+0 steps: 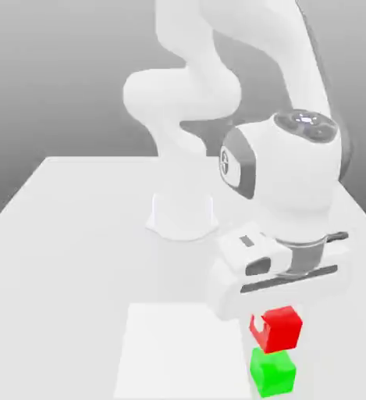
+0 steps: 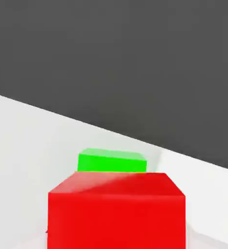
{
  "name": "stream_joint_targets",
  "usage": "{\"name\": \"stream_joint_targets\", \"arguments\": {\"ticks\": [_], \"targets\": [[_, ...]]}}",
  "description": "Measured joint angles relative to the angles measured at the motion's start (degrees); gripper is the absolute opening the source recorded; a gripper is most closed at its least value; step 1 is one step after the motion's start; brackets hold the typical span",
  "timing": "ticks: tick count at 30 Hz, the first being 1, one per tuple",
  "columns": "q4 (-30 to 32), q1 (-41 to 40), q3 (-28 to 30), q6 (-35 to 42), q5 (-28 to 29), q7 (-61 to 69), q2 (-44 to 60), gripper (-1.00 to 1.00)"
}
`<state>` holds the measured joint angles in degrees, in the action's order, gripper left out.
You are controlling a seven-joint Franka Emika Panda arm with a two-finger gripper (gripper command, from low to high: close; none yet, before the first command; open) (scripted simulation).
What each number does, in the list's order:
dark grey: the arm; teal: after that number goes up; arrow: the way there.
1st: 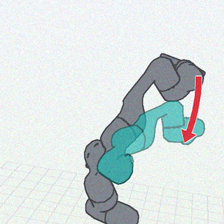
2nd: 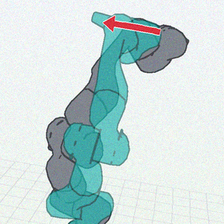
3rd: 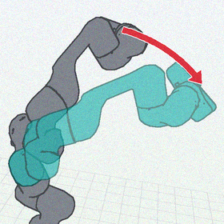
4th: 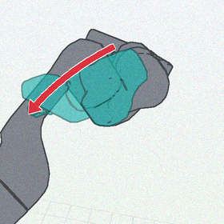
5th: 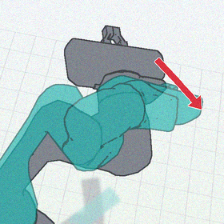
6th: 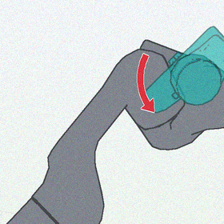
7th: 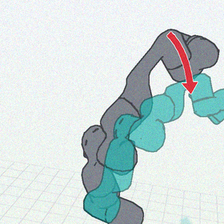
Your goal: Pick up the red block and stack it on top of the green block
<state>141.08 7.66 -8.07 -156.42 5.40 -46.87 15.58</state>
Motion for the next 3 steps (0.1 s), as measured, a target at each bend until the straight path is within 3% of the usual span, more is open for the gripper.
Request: {"name": "stream_joint_targets", "arguments": {"ticks": [3], "targets": [[0.00,0.00,0.00,0.00,0.00,0.00,0.00,1.00]]}}
